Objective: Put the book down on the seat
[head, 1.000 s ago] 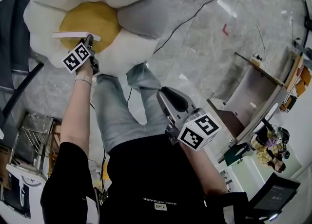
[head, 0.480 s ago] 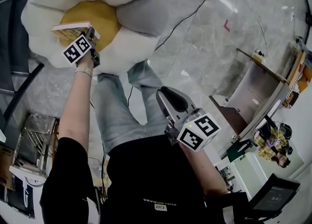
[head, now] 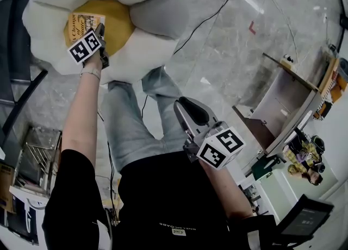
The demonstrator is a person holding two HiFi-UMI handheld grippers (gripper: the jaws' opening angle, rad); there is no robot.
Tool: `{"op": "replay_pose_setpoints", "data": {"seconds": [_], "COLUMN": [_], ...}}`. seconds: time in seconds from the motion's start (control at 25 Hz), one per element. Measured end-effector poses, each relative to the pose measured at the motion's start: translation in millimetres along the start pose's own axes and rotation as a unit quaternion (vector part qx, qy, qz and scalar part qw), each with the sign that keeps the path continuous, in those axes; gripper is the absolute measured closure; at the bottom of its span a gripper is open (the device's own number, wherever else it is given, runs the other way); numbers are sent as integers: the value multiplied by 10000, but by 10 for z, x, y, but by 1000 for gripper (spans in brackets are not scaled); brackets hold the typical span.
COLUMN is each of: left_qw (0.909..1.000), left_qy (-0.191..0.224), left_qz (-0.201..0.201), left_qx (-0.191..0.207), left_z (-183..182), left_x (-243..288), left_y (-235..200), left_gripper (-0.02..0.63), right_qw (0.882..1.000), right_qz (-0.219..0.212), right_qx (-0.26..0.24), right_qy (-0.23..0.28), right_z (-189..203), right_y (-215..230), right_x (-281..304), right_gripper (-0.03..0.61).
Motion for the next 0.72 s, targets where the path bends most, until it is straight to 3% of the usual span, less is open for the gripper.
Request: {"op": "replay_pose_setpoints", "data": {"seconds": [0.32,0.48,0.72], "left_qw": [9995,9989,9991], "left_qy": [-74,-38,-33], "left_qz": [289,460,400], "left_qx": [76,-97,-164], "left_z": [93,139,236], "left_x": [-47,-85,-237], "left_y": [-41,-132,-342], "left_gripper": [402,402,402], "right_qw": [10000,9999,9998], "right_qz": [48,38,-22], "right_qx": [-48,-85,-189], "right_qy": [-71,-117,-116], "right_z": [73,119,120], "right_y": [-99,-159,-278], "right_x": [32,94,143], "right_gripper": [499,499,499]}}
Point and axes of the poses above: the fingertips, and each gripper's own axes: x forward along the fingers, y to its right, z out of its underside, the point moved 4 cm from there along -x, backward along the fingers, and after that the axes turned 10 degrees about -y, right-handed, at the moved point
